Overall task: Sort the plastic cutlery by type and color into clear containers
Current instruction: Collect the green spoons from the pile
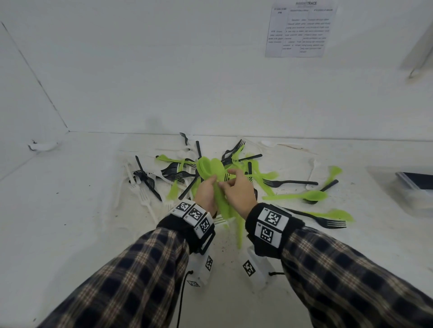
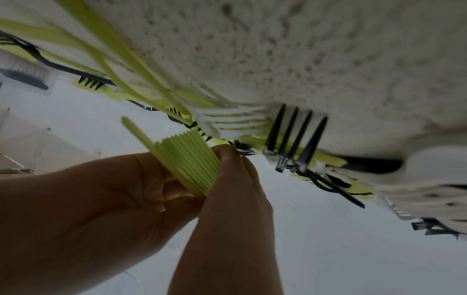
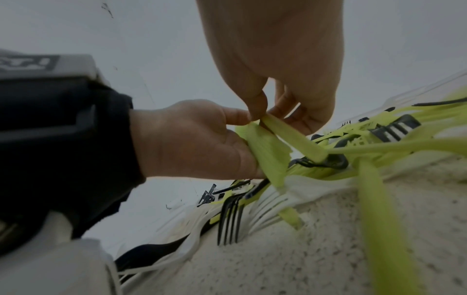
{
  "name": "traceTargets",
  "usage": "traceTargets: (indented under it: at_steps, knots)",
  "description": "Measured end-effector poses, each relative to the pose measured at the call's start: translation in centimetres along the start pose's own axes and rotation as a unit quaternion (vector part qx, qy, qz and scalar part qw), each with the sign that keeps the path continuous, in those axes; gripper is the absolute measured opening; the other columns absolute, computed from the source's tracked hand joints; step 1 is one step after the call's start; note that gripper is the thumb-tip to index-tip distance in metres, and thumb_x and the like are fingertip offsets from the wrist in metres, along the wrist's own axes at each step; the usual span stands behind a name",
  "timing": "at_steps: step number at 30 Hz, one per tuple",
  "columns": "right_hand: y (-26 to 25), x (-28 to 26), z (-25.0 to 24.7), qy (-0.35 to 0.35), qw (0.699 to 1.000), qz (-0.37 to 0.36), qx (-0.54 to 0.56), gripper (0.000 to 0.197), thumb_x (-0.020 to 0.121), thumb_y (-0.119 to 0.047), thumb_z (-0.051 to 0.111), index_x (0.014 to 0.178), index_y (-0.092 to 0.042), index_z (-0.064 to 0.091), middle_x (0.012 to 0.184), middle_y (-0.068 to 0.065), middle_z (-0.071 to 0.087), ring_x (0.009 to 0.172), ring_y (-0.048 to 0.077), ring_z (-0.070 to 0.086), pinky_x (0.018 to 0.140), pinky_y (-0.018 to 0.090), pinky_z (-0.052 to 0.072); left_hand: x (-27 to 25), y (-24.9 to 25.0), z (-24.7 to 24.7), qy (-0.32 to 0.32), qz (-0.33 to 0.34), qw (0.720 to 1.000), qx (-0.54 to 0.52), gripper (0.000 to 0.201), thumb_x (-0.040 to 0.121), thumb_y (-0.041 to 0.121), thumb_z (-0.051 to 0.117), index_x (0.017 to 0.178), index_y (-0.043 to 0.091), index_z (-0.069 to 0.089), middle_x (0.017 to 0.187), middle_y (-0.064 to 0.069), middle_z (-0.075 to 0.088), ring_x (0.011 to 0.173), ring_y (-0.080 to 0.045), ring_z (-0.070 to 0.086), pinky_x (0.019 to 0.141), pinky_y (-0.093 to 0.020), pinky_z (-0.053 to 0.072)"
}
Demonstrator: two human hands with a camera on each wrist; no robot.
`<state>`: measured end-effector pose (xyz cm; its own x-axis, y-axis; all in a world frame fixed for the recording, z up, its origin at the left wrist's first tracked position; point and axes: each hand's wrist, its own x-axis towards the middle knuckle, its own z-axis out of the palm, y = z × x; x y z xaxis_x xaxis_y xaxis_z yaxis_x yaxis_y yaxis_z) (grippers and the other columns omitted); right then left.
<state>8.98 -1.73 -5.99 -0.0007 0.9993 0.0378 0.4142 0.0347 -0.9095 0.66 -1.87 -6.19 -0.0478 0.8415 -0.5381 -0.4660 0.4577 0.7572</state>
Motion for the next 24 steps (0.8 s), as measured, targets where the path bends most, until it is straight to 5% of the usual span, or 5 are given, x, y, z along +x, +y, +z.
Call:
traceTargets:
  at_steps: [8,11,15,20,24]
  knots:
    - [-0.3,1.3,0.9,0.008,0.996,-0.024,-0.090,0.028,0.092,-0.024,0.057,0.115,-0.007,0.060,0.100,0.007,0.062,0.093,0.019,0.057,0.073,0.018,0.033,1.0,0.7,-0.7,-0.020,0.001,1.000,0.002,0.046,0.103,0.031,0.030,0.131,-0.002,0.046,0.123,-0.019,0.058,0.115,-0.028,0.054,0.086,-0.039,0.044]
    - [-0.5,2.0,1.0,0.011,0.999,-0.020,-0.039,0.023,0.088,-0.023,0.062,0.107,-0.010,0.059,0.086,0.002,0.058,0.077,0.018,0.055,0.066,0.022,0.040,1.7,1.0,-1.0,-0.012,0.023,1.000,-0.013,0.043,0.103,0.030,0.030,0.135,0.004,0.043,0.124,-0.019,0.058,0.102,-0.028,0.059,0.069,-0.038,0.048]
    - [-0.9,3.0,0.8,-0.012,0.999,-0.037,-0.025,0.020,0.092,-0.020,0.055,0.107,-0.008,0.059,0.078,-0.002,0.057,0.058,0.009,0.050,0.047,0.012,0.038,2.3,1.6,-1.0,-0.034,0.071,0.997,-0.014,0.023,0.103,0.020,0.035,0.117,0.011,0.051,0.090,-0.009,0.064,0.077,-0.021,0.061,0.069,-0.036,0.049]
    - [-1.2,3.9,0.4,-0.008,0.997,-0.072,-0.033,0.019,0.093,-0.017,0.052,0.106,-0.005,0.060,0.080,-0.002,0.054,0.076,0.013,0.051,0.065,0.018,0.036,3.2,1.8,-0.9,-0.002,0.110,0.994,-0.010,0.024,0.099,0.014,0.046,0.117,0.004,0.057,0.102,-0.014,0.067,0.088,-0.026,0.065,0.083,-0.043,0.053]
    - [-0.9,4.6,0.5,0.008,0.997,-0.070,-0.002,0.012,0.089,-0.018,0.059,0.096,-0.009,0.062,0.070,-0.005,0.052,0.064,0.008,0.048,0.060,0.019,0.038,3.3,2.0,-0.5,-0.045,0.095,0.994,-0.013,0.025,0.103,0.015,0.035,0.107,0.005,0.057,0.087,-0.007,0.069,0.074,-0.016,0.067,0.066,-0.032,0.054]
